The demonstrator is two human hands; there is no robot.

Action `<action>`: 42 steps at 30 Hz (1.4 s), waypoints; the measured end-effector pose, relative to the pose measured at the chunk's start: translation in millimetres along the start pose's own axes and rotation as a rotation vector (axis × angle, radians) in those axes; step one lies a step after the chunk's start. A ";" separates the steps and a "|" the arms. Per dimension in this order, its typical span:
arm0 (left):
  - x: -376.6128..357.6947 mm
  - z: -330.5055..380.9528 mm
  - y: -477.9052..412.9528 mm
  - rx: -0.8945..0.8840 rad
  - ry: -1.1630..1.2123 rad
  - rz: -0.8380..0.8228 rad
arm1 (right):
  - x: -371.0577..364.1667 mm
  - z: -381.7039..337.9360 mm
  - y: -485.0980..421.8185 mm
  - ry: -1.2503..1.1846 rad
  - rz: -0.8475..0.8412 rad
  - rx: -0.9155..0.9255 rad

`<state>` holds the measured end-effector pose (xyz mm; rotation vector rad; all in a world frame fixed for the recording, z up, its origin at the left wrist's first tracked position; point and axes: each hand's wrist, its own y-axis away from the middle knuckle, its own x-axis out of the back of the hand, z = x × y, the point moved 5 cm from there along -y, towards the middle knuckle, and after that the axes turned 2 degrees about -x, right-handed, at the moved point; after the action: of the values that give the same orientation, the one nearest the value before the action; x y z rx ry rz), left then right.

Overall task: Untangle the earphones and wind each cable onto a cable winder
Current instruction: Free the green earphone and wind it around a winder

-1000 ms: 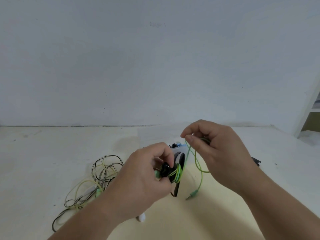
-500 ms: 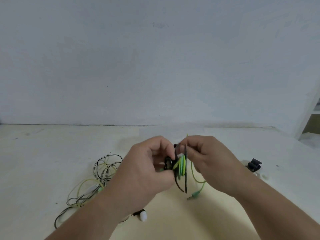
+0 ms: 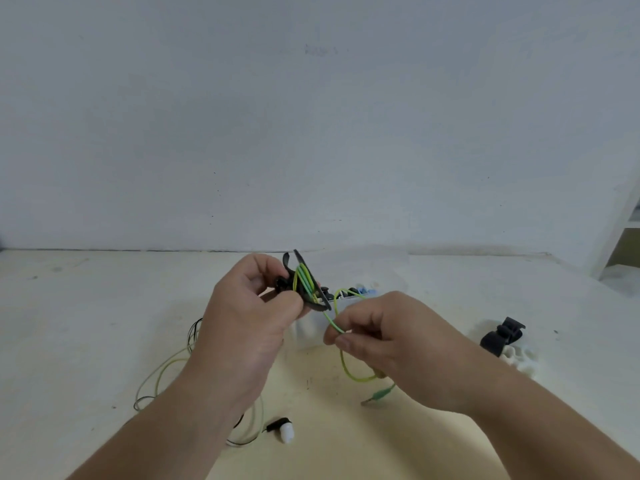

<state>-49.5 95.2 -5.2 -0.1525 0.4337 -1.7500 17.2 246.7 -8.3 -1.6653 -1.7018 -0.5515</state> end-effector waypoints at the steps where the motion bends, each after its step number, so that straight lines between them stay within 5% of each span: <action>1: 0.7 2.0 0.7 -0.043 -0.126 -0.008 | 0.8 0.0 0.8 -0.006 -0.012 -0.002; 13: -5.3 15.1 9.5 -0.287 -0.494 -0.003 | 10.4 1.0 6.4 -0.124 -0.107 -0.031; 19: 16.4 18.4 -0.6 -0.257 -0.482 0.173 | 39.4 9.5 6.5 -0.324 0.209 -0.100; 23: 18.6 15.0 -2.5 -0.235 -0.508 0.146 | 49.7 14.0 8.9 -0.583 0.350 -0.143; 32: 19.1 14.0 -2.0 -0.252 -0.542 0.144 | 49.0 8.6 18.6 -0.345 0.008 -0.026; 37: 2.6 9.9 2.9 -0.248 -0.582 -0.037 | 36.8 -5.7 21.9 -0.622 -0.239 0.113; 42: -19.3 -3.2 15.8 -0.216 -0.592 -0.322 | 44.7 -1.6 12.7 -0.613 0.082 0.144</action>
<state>-31.7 111.9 -11.4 -0.9105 0.1627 -1.8597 32.3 277.7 22.8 -1.9048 -2.0157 0.1464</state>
